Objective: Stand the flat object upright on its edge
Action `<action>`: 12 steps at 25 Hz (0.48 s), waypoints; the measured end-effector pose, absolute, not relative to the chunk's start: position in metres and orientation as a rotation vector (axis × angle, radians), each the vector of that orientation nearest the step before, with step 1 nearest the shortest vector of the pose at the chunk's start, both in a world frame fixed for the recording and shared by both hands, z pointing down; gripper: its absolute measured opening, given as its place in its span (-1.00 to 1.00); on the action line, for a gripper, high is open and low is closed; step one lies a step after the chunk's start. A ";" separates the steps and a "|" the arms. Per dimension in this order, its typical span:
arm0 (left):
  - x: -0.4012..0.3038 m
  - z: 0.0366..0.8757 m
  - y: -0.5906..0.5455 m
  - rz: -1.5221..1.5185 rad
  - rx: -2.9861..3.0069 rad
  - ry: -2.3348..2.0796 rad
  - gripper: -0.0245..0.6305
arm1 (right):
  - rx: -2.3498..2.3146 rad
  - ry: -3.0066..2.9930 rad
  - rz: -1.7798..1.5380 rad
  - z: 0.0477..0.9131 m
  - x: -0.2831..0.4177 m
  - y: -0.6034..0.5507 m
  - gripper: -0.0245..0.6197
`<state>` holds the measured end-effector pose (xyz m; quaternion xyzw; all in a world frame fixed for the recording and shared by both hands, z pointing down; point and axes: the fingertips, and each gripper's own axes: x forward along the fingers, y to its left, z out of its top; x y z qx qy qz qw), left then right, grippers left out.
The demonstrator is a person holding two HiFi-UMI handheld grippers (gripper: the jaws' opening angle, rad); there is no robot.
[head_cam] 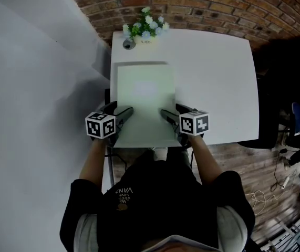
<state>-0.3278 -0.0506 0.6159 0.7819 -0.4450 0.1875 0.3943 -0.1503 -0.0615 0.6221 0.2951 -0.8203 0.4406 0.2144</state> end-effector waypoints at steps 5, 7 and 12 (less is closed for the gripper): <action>-0.324 0.605 -0.053 0.470 2.026 -1.123 0.12 | 0.876 -2.308 1.194 0.610 -0.146 -0.064 0.07; -0.323 0.600 -0.054 0.464 2.049 -1.120 0.11 | 0.907 -2.325 1.184 0.605 -0.144 -0.065 0.06; -0.320 0.585 -0.057 0.456 2.113 -1.111 0.08 | 0.982 -2.365 1.153 0.591 -0.139 -0.064 0.05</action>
